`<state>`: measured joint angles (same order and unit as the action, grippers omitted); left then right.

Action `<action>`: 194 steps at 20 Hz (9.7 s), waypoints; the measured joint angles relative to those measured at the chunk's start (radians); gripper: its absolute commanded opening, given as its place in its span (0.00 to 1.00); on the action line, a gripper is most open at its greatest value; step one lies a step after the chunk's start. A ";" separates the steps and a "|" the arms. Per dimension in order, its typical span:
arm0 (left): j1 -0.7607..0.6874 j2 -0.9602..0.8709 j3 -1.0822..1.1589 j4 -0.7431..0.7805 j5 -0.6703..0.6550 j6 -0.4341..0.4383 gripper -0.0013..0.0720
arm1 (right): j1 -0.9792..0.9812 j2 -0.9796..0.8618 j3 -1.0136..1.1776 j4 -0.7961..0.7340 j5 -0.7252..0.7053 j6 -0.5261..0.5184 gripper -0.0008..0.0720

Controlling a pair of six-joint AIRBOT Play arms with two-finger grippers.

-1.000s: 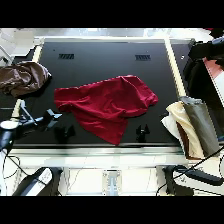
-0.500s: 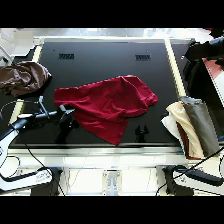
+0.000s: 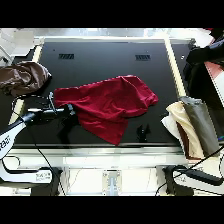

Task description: Fold the shirts.

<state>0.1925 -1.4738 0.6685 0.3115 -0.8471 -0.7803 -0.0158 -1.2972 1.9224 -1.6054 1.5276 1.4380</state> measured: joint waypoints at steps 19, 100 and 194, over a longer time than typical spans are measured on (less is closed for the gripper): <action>-0.003 0.106 0.002 0.002 -0.035 0.003 0.04 | 0.003 -0.068 -1.238 1.125 -1.112 0.392 0.70; 0.494 0.063 -0.011 0.248 -0.185 0.066 0.66 | -0.313 0.299 -0.346 0.478 -0.095 -0.091 0.71; -0.167 -0.011 0.735 1.255 -0.100 -0.656 0.04 | -0.085 -0.381 -0.125 0.323 -0.359 -0.093 0.03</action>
<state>0.0254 -1.4845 1.4036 1.5669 -0.9466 -1.4361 -0.1013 -1.6779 1.7973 -1.2819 1.1687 1.3449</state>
